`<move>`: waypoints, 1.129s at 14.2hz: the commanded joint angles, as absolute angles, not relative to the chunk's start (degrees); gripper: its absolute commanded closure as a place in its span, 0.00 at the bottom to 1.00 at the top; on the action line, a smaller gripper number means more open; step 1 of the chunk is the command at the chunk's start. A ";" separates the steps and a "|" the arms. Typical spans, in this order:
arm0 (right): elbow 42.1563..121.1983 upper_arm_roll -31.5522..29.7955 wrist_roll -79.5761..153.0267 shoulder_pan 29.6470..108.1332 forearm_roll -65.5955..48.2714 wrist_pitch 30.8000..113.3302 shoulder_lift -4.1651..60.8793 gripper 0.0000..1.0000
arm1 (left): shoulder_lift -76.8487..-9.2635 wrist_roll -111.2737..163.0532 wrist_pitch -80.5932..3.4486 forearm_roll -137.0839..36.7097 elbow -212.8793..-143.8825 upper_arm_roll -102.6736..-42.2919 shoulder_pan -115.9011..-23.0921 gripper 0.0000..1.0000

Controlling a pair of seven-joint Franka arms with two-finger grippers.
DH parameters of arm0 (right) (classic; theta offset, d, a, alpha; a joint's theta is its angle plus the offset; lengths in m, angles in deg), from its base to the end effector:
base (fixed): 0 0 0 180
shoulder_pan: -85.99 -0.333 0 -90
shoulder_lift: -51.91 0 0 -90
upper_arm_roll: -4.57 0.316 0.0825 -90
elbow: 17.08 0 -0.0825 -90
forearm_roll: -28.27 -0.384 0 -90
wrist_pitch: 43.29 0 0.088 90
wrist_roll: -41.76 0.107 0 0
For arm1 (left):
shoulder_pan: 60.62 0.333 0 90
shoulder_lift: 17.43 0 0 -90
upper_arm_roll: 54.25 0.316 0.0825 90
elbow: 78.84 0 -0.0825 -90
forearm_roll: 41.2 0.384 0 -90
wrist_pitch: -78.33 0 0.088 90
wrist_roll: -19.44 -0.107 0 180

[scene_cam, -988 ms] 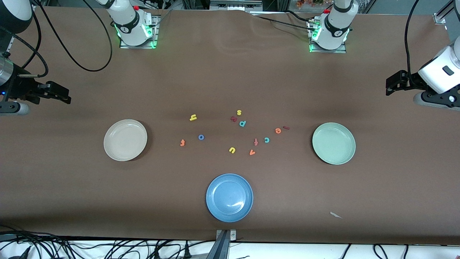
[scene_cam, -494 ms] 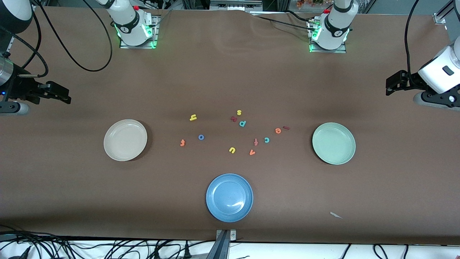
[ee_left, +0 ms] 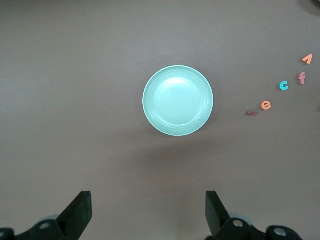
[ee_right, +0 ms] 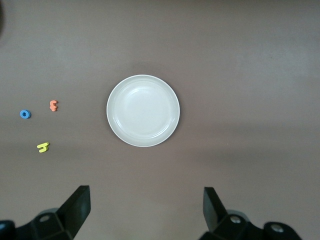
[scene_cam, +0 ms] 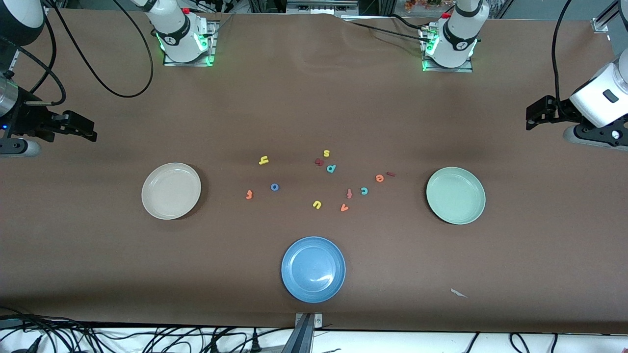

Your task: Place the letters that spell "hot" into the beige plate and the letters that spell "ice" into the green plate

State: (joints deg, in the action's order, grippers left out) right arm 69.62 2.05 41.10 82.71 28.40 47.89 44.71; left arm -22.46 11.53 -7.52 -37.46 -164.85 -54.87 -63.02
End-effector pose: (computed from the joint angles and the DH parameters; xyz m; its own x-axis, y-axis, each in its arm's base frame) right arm 0.5929 0.0092 0.5814 0.9986 0.0249 -0.0474 0.0253 -0.9997 0.0072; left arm 0.5729 -0.0226 0.6018 0.9779 -0.1845 -0.0983 -0.1901 -0.9804 -0.0512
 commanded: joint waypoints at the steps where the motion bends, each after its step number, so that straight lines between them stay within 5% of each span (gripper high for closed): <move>1: 70.19 2.29 40.97 82.74 28.80 48.11 45.41 0.00 | -22.44 11.09 -6.66 -36.71 -164.10 -54.77 -63.52 0.00; 16: 70.19 2.37 41.05 82.56 28.97 48.20 45.41 0.00 | -22.44 11.09 -6.66 -36.71 -163.92 -55.65 -63.70 0.00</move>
State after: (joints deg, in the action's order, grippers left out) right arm 69.62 2.08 41.10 82.66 28.40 47.89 44.71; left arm -22.45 11.53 -7.52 -37.46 -164.85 -55.68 -63.41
